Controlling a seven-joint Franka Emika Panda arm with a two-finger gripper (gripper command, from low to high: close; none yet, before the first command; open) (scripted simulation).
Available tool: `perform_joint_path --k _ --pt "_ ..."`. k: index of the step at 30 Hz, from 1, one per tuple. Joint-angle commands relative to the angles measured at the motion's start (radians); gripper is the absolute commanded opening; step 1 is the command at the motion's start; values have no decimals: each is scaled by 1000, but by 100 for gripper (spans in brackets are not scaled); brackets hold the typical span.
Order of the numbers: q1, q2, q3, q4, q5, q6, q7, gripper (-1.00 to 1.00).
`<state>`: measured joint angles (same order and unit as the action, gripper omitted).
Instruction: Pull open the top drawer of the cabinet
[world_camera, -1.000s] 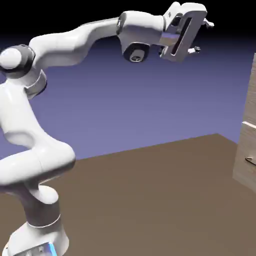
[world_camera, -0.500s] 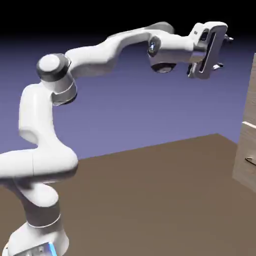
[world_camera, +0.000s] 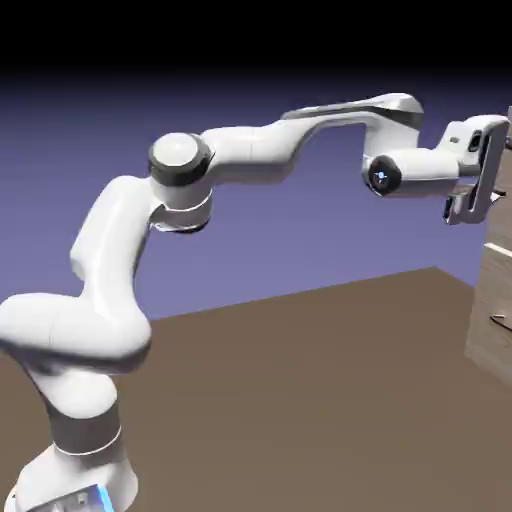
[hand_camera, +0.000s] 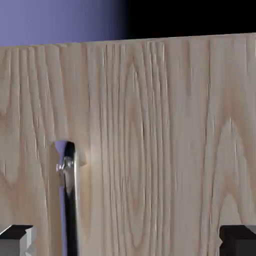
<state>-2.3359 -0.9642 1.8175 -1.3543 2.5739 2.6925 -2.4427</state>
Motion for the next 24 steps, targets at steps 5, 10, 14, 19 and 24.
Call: perform_joint_path --k 5,10,14,19,24 --pt "-109 -18 84 68 119 -16 -148 0" --pt "-208 -103 90 249 78 41 -33 0" --pt "-286 -171 94 394 45 86 59 0" --pt "-329 -208 97 472 27 111 108 -100" --pt "-227 -146 72 291 84 46 11 -100"
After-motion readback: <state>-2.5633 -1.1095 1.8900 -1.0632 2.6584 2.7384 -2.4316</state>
